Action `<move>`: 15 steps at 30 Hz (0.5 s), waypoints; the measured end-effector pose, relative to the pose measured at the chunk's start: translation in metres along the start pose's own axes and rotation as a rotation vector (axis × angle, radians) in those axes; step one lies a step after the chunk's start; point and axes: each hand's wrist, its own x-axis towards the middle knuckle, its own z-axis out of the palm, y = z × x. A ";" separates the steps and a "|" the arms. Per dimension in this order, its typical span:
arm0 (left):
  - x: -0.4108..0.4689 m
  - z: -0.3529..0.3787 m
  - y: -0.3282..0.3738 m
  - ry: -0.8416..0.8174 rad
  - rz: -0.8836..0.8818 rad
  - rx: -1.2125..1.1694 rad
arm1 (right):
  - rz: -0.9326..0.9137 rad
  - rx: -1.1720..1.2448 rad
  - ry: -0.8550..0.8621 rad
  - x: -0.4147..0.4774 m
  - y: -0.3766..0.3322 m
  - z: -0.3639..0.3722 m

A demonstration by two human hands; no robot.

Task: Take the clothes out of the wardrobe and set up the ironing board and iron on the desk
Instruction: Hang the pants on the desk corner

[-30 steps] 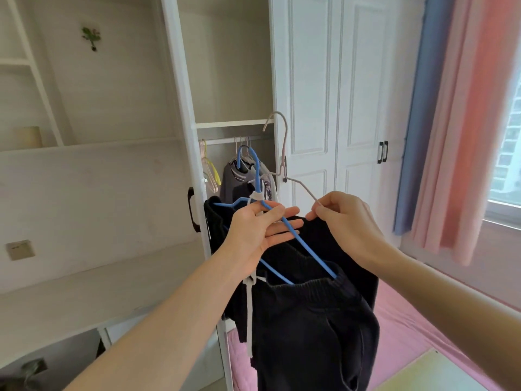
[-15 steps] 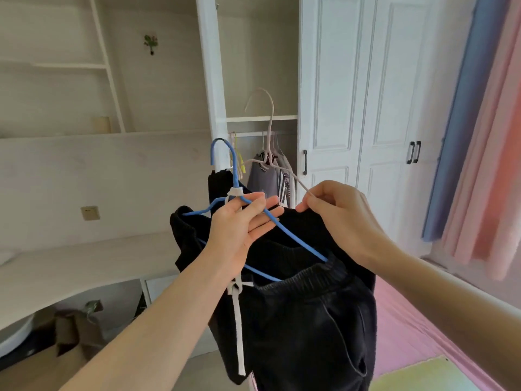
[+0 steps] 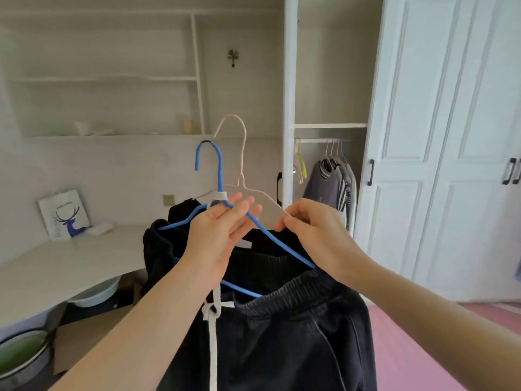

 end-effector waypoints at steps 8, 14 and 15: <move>-0.012 -0.095 0.013 0.199 0.040 0.082 | 0.028 0.069 -0.201 0.012 -0.010 0.107; -0.014 -0.178 0.020 0.334 0.045 0.283 | 0.010 0.044 -0.393 0.025 -0.016 0.194; -0.013 -0.191 0.020 0.351 0.044 0.309 | 0.016 0.025 -0.427 0.028 -0.016 0.208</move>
